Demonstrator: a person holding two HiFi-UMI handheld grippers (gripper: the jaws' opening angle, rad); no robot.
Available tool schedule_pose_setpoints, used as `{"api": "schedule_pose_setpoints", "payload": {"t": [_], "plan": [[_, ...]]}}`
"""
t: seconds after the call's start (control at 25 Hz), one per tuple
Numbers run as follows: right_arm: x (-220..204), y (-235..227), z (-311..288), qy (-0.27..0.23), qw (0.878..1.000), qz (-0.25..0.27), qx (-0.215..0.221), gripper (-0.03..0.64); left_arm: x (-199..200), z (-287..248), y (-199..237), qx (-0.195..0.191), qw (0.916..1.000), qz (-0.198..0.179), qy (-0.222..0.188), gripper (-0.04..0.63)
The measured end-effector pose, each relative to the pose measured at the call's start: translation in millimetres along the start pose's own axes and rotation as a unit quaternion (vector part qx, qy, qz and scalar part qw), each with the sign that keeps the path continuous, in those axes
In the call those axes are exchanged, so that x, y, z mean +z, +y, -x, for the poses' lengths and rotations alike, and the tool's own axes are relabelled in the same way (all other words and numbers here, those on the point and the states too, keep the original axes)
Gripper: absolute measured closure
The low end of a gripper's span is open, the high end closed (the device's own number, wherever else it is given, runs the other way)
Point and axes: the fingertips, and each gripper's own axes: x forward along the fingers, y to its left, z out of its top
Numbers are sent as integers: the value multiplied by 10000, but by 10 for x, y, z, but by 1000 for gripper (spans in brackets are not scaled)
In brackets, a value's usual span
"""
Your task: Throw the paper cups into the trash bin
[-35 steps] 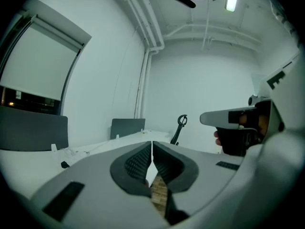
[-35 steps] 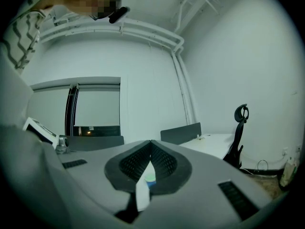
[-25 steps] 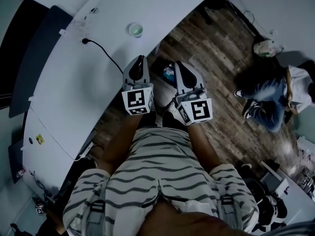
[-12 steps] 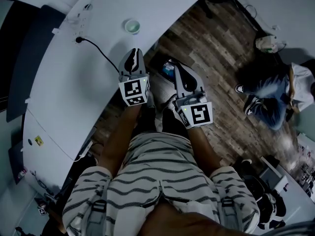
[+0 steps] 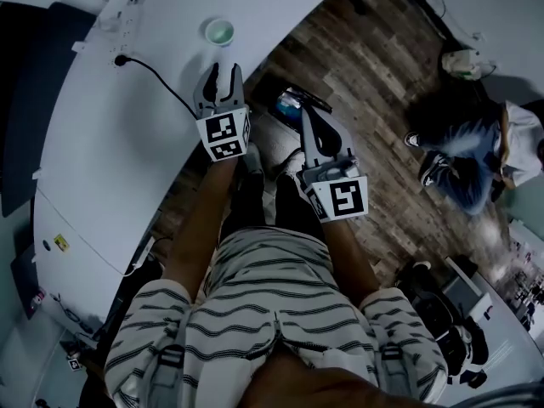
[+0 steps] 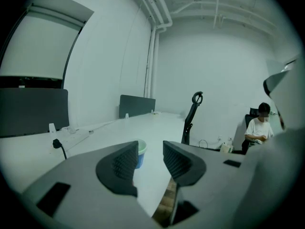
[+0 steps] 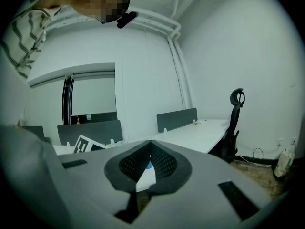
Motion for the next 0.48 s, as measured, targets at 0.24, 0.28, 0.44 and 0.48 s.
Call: {"api": "schedule_pose_setpoints", "payload": {"t": [0.24, 0.28, 0.44, 0.48], "plan": [[-84, -44, -38, 71, 10000, -31, -55, 607, -163, -178, 84, 85, 9999, 57, 117, 398], [-99, -48, -43, 80, 9999, -37, -64, 607, -185, -207, 96, 95, 9999, 56, 127, 390], [-163, -57, -63, 138, 9999, -57, -84, 607, -286, -333, 149, 127, 9997, 43, 202, 359], [-180, -60, -66, 156, 9998, -66, -91, 607, -310, -364, 164, 141, 9996, 42, 220, 349]]}}
